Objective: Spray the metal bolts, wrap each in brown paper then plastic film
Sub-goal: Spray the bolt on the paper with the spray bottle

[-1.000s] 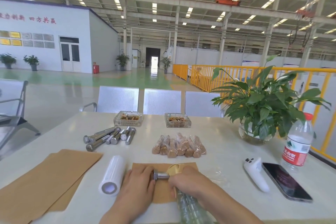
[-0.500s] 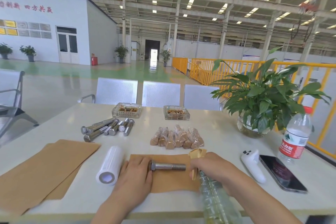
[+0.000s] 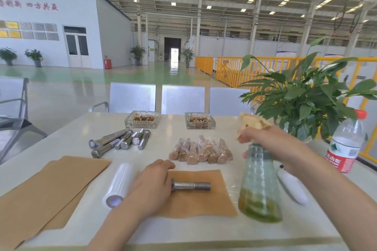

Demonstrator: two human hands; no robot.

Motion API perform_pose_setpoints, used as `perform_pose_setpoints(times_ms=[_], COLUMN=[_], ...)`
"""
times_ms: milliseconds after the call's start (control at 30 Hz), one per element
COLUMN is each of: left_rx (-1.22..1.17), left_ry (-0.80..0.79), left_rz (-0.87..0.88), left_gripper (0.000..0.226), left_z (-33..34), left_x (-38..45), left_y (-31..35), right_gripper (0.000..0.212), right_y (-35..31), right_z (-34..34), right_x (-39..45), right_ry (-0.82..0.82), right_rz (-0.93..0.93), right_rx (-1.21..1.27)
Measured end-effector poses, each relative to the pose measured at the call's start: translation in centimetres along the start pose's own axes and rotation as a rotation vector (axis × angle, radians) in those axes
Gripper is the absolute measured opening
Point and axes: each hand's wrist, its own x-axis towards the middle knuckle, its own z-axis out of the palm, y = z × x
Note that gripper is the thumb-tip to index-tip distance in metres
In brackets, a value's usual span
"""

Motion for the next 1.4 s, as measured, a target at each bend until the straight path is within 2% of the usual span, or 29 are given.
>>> perform_pose_setpoints(times_ms=[100, 200, 267, 367, 467, 533, 633, 700, 767, 800, 867, 900, 933, 1033, 1200, 1233, 1333, 1367, 1400], left_rx=[0.031, 0.104, 0.183, 0.262, 0.285, 0.238, 0.163, 0.11, 0.085, 0.092, 0.116, 0.126, 0.139, 0.206, 0.302, 0.312, 0.395, 0.416, 0.422], left_ry=[-0.038, -0.14, -0.264, -0.446, -0.519, -0.519, -0.494, -0.427, -0.363, -0.34, -0.314, -0.302, -0.283, -0.219, -0.136, -0.131, -0.085, -0.068, -0.071], left_rz=[-0.004, -0.014, -0.046, -0.068, -0.049, -0.031, 0.058, 0.131, 0.18, 0.206, 0.261, 0.292, 0.323, 0.382, 0.477, 0.493, 0.558, 0.567, 0.575], left_gripper=[0.039, 0.038, 0.036, 0.034, 0.027, 0.017, 0.003, 0.009, 0.011, 0.01, 0.008, 0.008, 0.009, 0.007, 0.015, 0.014, 0.014, 0.016, 0.017], left_z=[-0.6, -0.5, -0.4, -0.1, 0.3, 0.3, -0.2, -1.0, -2.0, -2.4, -3.2, -3.5, -3.7, -3.8, -2.8, -2.8, -2.7, -2.7, -2.5], left_x=[2.6, 4.9, 6.4, 7.9, 8.8, 9.2, 9.4, 8.8, 7.9, 7.3, 6.0, 5.4, 4.8, 3.4, 1.2, 0.8, 0.2, 0.0, -0.2], left_y=[0.2, 0.1, -0.2, -0.5, -0.3, 0.0, 0.3, 0.5, 0.5, 0.6, 0.7, 0.7, 0.7, 0.7, 0.5, 0.6, 0.7, 0.8, 0.8], right_gripper=[0.028, 0.05, 0.054, 0.057, 0.056, 0.054, 0.056, 0.068, 0.073, 0.065, 0.032, 0.017, 0.012, 0.02, 0.01, 0.012, 0.051, 0.051, 0.042], right_y=[-0.3, 1.0, 2.2, 4.1, 5.1, 5.2, 5.9, 6.6, 7.5, 7.8, 7.5, 6.8, 5.9, 3.5, 2.8, 3.0, 4.0, 4.4, 4.8], right_z=[-1.8, -2.5, -2.3, -1.3, -0.6, -0.4, -0.3, -0.3, 0.0, 0.3, 1.5, 2.1, 2.7, 4.7, 9.2, 10.0, 11.7, 12.0, 12.3], right_x=[3.5, 6.7, 8.1, 9.6, 10.1, 10.0, 9.4, 8.0, 5.9, 4.6, 2.1, 1.3, 0.7, 0.2, 1.6, 1.7, 1.7, 1.7, 1.8], right_ry=[0.187, 0.319, 0.358, 0.42, 0.523, 0.539, 0.422, 0.349, 0.405, 0.467, 0.521, 0.485, 0.408, 0.111, -0.271, -0.323, -0.37, -0.351, -0.329], right_rz=[-0.084, -0.073, -0.016, 0.021, 0.022, 0.039, 0.069, 0.106, 0.098, 0.04, -0.156, -0.247, -0.314, -0.414, -0.478, -0.49, -0.507, -0.526, -0.559], right_rx=[-0.029, -0.379, -0.532, -0.51, -0.421, -0.374, -0.331, -0.325, -0.336, -0.347, -0.332, -0.303, -0.268, -0.25, -0.553, -0.609, -0.707, -0.726, -0.744])
